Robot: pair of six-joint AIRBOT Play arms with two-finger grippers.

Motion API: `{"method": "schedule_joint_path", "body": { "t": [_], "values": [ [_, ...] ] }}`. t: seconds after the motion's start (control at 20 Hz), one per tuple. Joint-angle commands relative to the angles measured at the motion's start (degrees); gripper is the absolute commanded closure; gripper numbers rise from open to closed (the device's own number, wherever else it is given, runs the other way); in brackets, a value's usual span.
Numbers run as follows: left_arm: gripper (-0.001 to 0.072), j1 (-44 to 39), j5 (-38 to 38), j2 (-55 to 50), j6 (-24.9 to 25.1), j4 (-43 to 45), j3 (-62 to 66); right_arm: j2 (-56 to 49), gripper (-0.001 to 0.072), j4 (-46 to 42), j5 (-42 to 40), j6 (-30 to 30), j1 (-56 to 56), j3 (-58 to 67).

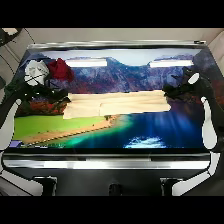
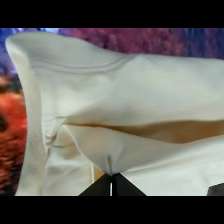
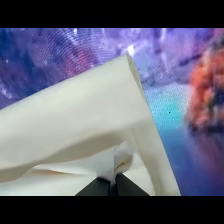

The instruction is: Fold the shirts.

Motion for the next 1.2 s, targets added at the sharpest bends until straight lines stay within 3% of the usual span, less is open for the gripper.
{"method": "schedule_joint_path", "body": {
  "t": [0.0,0.05,0.1,0.2,0.35,0.55,0.7,0.85,0.9,1.05,1.1,1.15],
  "values": [
    [0.0683,0.0,-0.4,-2.5,-0.4,0.1,0.7,-3.1,0.0673,1.4,2.0,1.1,0.2,0.7],
    [0.0666,0.1,-0.4,-2.4,-0.4,-0.2,0.8,-3.2,0.0671,1.3,2.2,1.0,0.2,0.7],
    [0.0543,0.2,-0.7,-2.3,-0.4,-0.2,1.4,-2.7,0.0590,1.3,2.2,1.1,0.0,0.7],
    [0.0209,0.9,-3.1,-2.2,-0.4,-0.2,4.3,-0.4,0.0050,1.2,2.1,0.5,-1.1,0.8],
    [0.0186,2.0,-6.4,-0.7,-0.4,-0.3,9.1,1.3,0.0015,2.6,3.1,1.0,-6.3,0.7],
    [0.0187,1.1,-4.1,5.4,-0.4,-0.3,10.1,-4.9,0.0013,19.3,12.7,-2.2,-11.6,0.7],
    [0.0187,-0.5,-3.9,10.2,-0.2,-0.3,10.1,-8.9,0.0015,20.8,16.3,-2.1,-10.5,0.7],
    [0.0187,-2.9,-3.2,14.1,-0.2,-0.3,10.1,-10.2,0.0044,22.0,12.9,-0.2,-8.0,0.7],
    [0.0187,-3.9,-2.6,15.2,-0.2,-0.3,10.1,-10.2,0.0142,22.1,10.6,0.3,-7.0,0.7],
    [0.0187,-7.7,-1.8,16.1,-0.2,-1.2,10.1,-10.1,0.0578,23.5,4.6,0.4,-4.3,0.7],
    [0.0187,-9.2,-1.8,15.9,-0.2,-1.1,9.9,-9.8,0.0676,24.3,3.5,0.1,-3.5,0.7],
    [0.0196,-10.9,-1.4,15.8,-0.2,-1.1,9.3,-9.0,0.0675,24.7,2.9,-1.7,-2.9,0.7]
  ]
}}
